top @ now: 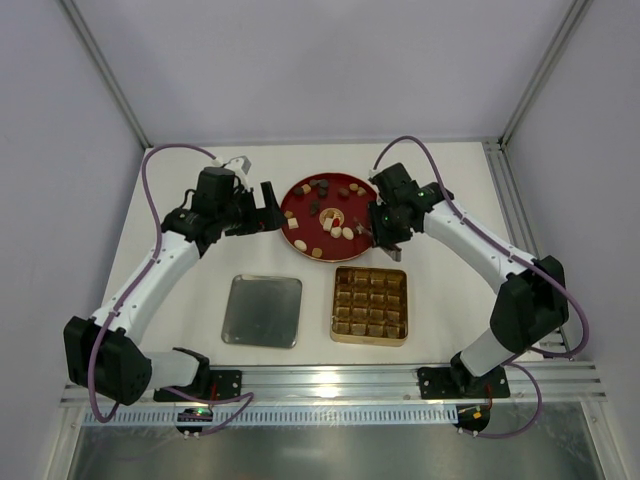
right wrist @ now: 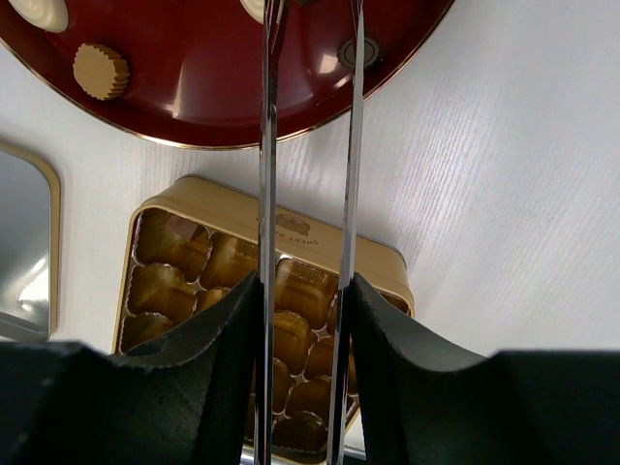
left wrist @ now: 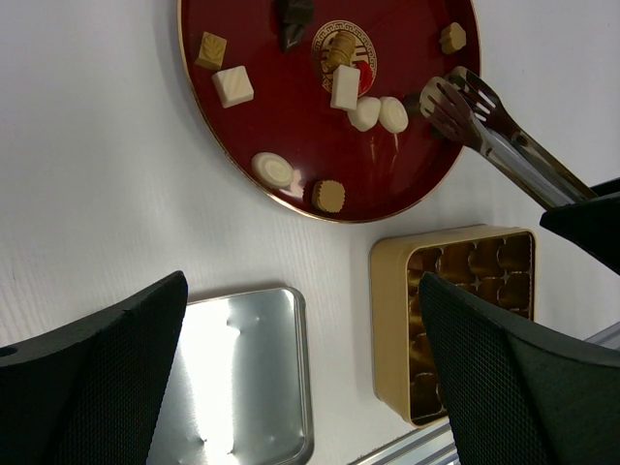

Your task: Pack the chocolate

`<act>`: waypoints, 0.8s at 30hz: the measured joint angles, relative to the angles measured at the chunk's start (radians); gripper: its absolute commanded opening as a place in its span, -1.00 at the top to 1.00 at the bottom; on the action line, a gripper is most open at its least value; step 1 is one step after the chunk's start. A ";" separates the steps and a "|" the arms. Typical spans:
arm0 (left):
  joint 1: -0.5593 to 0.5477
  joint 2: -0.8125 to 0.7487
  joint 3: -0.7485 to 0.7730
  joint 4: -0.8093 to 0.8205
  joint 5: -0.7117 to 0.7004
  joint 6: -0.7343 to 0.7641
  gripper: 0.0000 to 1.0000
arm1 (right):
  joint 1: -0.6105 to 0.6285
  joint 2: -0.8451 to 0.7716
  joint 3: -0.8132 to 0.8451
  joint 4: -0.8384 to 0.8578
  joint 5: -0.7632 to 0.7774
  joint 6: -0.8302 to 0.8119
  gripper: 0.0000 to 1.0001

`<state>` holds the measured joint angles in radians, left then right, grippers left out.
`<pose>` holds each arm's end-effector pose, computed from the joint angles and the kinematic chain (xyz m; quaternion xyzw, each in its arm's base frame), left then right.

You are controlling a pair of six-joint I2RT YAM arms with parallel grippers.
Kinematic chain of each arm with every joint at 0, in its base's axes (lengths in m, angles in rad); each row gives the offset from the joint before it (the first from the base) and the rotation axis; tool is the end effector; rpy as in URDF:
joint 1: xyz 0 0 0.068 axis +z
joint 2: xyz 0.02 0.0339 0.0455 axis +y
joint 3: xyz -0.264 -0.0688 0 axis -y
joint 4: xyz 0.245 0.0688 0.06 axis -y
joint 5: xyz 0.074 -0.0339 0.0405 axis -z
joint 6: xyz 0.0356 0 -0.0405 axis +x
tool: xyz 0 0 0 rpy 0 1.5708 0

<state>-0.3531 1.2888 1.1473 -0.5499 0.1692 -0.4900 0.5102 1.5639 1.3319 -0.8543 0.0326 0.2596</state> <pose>0.2621 -0.1030 0.3224 -0.0258 0.9020 -0.2433 0.3557 0.2811 0.1560 0.2826 -0.1174 0.9636 0.0754 0.2282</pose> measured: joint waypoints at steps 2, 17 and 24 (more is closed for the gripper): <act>0.000 0.001 0.000 0.000 0.000 0.000 -0.99 | 0.000 0.008 0.000 0.005 -0.004 0.000 0.15; 0.000 0.005 0.000 0.000 0.000 0.000 -0.99 | -0.002 0.008 0.000 0.021 -0.012 0.000 0.15; 0.000 0.006 0.000 0.000 0.000 0.000 -0.99 | -0.002 0.008 0.000 0.023 -0.013 0.000 0.16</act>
<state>-0.3531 1.2945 1.1473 -0.5499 0.1696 -0.4900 0.5083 1.5719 1.3319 -0.8318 0.0193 0.2596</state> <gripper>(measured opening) 0.996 0.427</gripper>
